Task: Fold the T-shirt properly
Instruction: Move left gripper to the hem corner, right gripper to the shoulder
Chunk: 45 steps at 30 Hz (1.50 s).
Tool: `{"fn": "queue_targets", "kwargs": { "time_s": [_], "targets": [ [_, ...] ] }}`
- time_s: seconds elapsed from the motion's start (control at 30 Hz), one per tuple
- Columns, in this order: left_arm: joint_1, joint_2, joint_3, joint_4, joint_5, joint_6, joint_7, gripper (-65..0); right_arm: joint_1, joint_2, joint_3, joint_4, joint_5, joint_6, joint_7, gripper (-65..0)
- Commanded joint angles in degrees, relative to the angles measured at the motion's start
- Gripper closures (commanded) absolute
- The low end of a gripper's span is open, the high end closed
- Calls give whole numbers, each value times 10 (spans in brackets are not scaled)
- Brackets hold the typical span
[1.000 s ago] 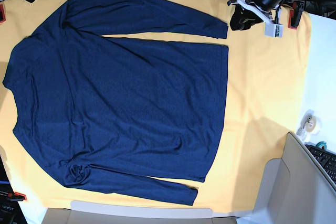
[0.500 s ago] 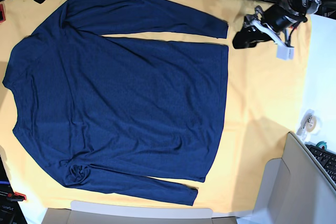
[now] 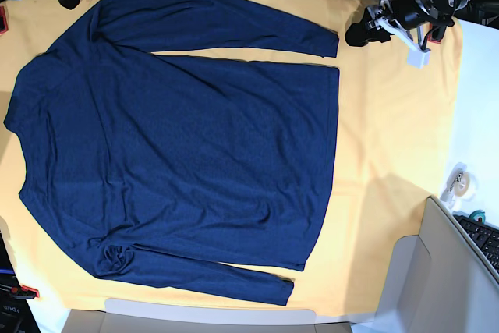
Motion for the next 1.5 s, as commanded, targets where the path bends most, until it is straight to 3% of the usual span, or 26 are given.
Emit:
{"fn": "queue_targets", "kwargs": {
  "time_s": [0.0, 0.23, 0.63, 0.77, 0.83, 0.97, 1.13, 1.3, 1.4, 1.47],
  "targets": [
    [0, -7, -3, 8, -12, -8, 2, -236, -2, 6, -4, 5, 11, 6, 7, -262],
    [0, -7, -3, 8, -12, -13, 2, -236, 32, 2, -52, -35, 11, 6, 9, -262],
    [0, -7, -6, 8, -15, -13, 4, -236, 44, -9, -70, -71, 11, 6, 8, -262],
    [-3, -4, -6, 8, -16, -13, 28, -236, 43, -10, -78, -71, 11, 6, 7, -258],
    [-16, -3, -3, 6, -16, -13, 33, -236, 43, -10, -82, -71, 11, 6, 7, -213],
    [-24, -2, -1, 6, -16, -13, 34, -237, 44, -9, -83, -71, 10, 5, 7, -2],
    [-42, -2, 0, -5, -14, -13, 36, -237, 45, -6, -91, -71, 10, 5, 7, 0],
    [-77, -2, 0, -92, -16, -15, 59, -237, 45, -8, -91, -71, 10, 5, 7, 0],
    [-90, -2, 5, -119, -16, -51, 61, -237, 44, -8, -91, -71, 10, 5, 7, 0],
    [-91, -3, 19, -123, -16, -52, 61, -237, 44, -9, -91, -71, 10, 5, 7, 0]
  ]
}}
